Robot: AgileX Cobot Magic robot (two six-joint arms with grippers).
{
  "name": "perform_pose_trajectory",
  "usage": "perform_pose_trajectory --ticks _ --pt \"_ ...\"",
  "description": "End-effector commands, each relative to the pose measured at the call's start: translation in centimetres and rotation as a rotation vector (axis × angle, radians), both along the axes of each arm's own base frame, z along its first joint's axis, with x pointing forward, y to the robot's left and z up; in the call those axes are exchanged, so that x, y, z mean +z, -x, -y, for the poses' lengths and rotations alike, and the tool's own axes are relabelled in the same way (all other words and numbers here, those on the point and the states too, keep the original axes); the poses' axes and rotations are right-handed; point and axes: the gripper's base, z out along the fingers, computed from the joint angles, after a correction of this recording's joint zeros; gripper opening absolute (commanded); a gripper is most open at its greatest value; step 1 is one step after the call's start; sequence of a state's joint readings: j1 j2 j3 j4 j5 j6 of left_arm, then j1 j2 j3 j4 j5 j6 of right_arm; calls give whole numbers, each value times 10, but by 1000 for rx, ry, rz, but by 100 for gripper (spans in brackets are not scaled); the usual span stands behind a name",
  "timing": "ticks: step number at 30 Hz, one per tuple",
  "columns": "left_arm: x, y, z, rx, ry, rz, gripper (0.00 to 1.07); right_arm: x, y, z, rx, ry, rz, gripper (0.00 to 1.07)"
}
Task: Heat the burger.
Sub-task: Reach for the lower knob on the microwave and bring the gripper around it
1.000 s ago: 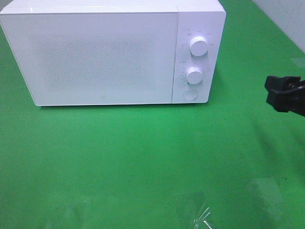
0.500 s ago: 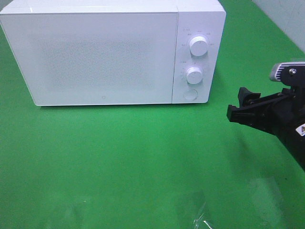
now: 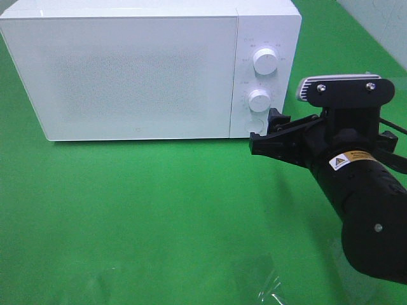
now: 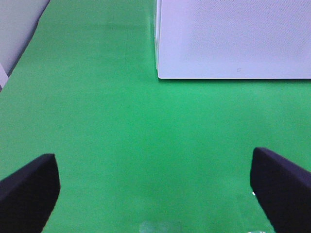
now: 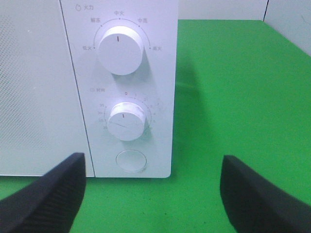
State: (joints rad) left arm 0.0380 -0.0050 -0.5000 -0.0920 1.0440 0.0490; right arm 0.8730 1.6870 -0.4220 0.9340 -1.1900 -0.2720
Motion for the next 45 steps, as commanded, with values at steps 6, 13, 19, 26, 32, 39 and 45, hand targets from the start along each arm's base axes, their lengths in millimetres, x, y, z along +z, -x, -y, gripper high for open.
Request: perform_pose_trajectory --ticks 6,13,19,26,32,39,45 --pt "-1 3 0 2 -1 24 101 0 -8 -11 12 5 25 74" --pt "-1 3 0 2 -1 22 101 0 -8 -10 2 -18 27 74" --pt "-1 3 0 2 -1 22 101 -3 -25 -10 -9 -32 18 74" --pt "-1 3 0 2 -1 22 101 -13 -44 -22 29 -13 0 74" --pt "-1 3 0 2 -1 22 101 -24 -63 -25 10 -10 -24 74" --pt "-1 3 0 2 -1 22 101 -32 -78 -33 17 -3 -20 74" --pt "-1 3 0 2 -1 22 101 -39 -87 -35 13 0 -41 74"
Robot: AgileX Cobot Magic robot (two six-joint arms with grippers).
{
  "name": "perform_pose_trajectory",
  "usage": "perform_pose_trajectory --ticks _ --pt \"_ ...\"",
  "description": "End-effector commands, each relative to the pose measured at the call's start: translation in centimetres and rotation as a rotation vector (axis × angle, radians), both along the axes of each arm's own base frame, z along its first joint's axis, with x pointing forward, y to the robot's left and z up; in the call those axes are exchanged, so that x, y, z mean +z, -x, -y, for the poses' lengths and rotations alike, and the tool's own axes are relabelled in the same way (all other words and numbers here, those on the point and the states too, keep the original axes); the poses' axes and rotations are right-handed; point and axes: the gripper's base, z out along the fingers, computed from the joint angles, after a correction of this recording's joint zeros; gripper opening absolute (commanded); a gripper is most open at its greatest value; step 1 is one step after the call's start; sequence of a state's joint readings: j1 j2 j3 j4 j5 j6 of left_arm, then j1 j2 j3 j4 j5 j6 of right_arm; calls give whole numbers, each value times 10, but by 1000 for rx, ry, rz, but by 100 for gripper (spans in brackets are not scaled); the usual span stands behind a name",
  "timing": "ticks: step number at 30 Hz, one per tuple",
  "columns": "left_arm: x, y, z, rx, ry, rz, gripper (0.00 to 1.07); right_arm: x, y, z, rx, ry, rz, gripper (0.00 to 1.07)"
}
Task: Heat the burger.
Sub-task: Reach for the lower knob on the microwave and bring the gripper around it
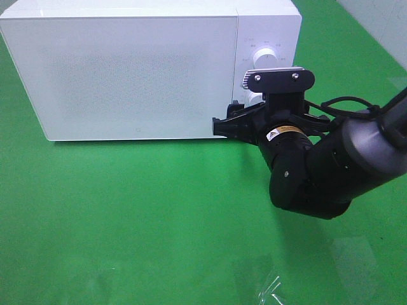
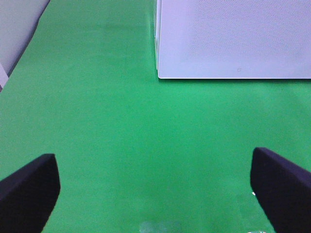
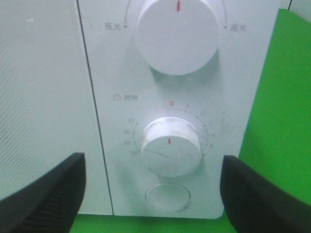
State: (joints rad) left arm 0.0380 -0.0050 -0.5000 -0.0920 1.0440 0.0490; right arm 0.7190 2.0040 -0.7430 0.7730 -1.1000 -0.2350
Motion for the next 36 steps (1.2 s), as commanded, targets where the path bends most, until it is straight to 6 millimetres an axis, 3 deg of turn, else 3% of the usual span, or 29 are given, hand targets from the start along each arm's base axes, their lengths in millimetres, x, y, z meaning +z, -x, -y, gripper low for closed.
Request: perform_pose_trajectory --ticks 1,10,19,36 --pt "-1 3 0 3 -1 22 101 0 -9 2 4 -2 2 74" --pt "-1 3 0 3 -1 22 101 6 -21 7 -1 1 35 73" --pt "-1 3 0 3 -2 22 101 -4 -29 4 14 15 19 73" --pt "-1 3 0 3 -2 22 101 -6 -36 4 5 17 43 71"
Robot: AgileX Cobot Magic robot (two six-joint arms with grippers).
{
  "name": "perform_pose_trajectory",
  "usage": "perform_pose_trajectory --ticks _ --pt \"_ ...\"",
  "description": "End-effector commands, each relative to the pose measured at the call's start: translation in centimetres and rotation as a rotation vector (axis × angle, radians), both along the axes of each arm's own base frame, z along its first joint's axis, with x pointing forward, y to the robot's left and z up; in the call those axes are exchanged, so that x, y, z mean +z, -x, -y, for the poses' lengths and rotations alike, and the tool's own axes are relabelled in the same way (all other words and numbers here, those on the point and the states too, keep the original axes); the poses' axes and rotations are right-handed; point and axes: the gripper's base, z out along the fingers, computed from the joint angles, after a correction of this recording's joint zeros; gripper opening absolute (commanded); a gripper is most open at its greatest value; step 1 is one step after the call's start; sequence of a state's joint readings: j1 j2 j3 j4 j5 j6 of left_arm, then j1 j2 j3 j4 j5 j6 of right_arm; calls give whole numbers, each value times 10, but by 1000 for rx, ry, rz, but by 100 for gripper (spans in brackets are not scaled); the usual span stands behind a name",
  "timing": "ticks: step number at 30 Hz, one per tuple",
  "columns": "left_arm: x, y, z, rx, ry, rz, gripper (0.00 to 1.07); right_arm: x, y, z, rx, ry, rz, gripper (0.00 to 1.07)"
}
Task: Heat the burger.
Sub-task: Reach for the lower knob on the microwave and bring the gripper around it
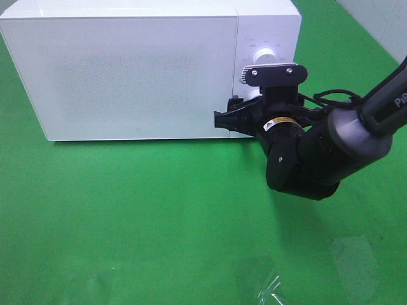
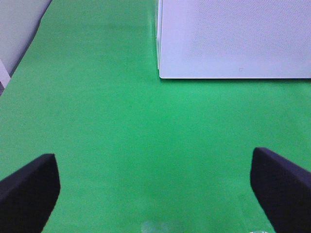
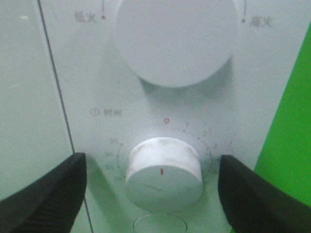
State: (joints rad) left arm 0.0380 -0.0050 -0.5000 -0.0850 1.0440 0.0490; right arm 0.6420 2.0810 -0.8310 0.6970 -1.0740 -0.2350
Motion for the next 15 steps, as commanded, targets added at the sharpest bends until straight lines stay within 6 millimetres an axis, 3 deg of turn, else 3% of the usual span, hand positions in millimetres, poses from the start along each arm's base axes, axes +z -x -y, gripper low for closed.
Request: perform_pose_trajectory --ticks 1,12,15 --pt "-1 3 0 -1 4 22 101 6 -7 0 6 1 41 68" --pt "-1 3 0 -1 4 22 101 10 -7 0 -4 6 87 47" --pt "-1 3 0 -1 4 22 101 13 -8 1 -12 3 116 34"
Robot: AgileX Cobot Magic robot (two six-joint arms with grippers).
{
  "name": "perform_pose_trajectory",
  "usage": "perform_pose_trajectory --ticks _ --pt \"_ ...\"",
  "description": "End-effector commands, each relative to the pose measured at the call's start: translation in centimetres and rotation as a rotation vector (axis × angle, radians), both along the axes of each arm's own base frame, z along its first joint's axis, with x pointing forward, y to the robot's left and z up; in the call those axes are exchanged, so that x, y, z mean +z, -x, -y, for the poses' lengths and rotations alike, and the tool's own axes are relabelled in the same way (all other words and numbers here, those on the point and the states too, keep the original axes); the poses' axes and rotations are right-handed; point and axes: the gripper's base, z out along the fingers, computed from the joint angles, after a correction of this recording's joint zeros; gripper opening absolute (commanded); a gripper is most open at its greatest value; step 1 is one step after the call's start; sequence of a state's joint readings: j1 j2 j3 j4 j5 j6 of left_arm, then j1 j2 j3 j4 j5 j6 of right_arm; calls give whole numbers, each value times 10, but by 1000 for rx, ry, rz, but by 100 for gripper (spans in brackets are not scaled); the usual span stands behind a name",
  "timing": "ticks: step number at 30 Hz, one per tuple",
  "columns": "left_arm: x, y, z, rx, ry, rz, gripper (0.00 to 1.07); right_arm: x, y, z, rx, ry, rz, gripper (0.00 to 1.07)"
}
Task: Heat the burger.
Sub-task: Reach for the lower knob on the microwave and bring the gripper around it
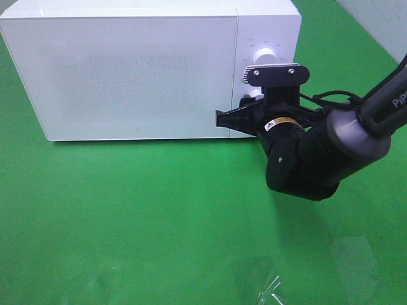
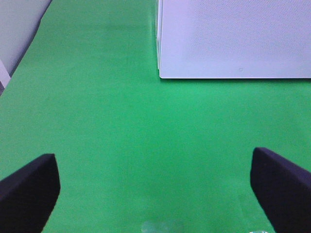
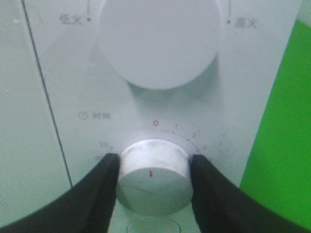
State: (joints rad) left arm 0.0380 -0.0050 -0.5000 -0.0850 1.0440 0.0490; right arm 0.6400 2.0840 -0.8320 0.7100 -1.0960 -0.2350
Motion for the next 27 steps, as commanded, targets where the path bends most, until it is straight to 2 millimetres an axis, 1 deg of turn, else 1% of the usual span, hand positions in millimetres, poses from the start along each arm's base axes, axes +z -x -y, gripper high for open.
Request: perform_pose_trajectory --ticks 1,2,3,4,5,6,7,8,9,15,16,17,19,20,21,22,23,24,25,26,27 --pt "-1 3 0 -1 4 22 101 13 -7 -1 8 7 100 34" --pt "-1 3 0 -1 4 22 101 16 -7 -1 8 6 108 26" --pt "-1 3 0 -1 4 22 101 16 -7 -1 8 6 108 26" --pt "-1 3 0 -1 4 22 101 19 -7 -1 9 14 116 17" --pt "-1 3 0 -1 4 22 101 20 -7 -1 11 18 118 13" --pt "-1 3 0 -1 4 22 101 20 -7 -1 11 18 118 13" --pt "-1 3 0 -1 4 22 101 19 -7 -1 13 18 114 4" --pt "-1 3 0 -1 4 22 101 19 -7 -1 13 18 114 4" --pt "-1 3 0 -1 4 22 101 18 -6 -2 16 19 105 0" --pt "-1 3 0 -1 4 22 101 18 -6 -2 20 -2 98 0" --pt "-1 3 0 -1 4 22 101 18 -6 -2 11 -42 98 0" --pt "-1 3 0 -1 4 22 101 18 -6 -2 11 -42 98 0" --pt "-1 3 0 -1 4 22 101 19 -6 -4 1 -220 93 0" --pt "-1 3 0 -1 4 22 101 19 -6 -4 1 -220 93 0" --pt "-1 3 0 -1 4 22 101 19 -6 -6 1 -281 91 0" --pt "-1 3 0 -1 4 22 101 19 -6 -6 1 -281 91 0" --pt "-1 3 0 -1 4 22 101 20 -6 -9 13 -404 83 0" --pt "-1 3 0 -1 4 22 101 20 -6 -9 13 -404 83 0" --pt "-1 3 0 -1 4 22 101 21 -6 -12 31 -514 72 0" --pt "-1 3 0 -1 4 22 101 21 -6 -12 31 -514 72 0" --pt "-1 3 0 -1 4 22 101 21 -5 -16 50 -621 56 0"
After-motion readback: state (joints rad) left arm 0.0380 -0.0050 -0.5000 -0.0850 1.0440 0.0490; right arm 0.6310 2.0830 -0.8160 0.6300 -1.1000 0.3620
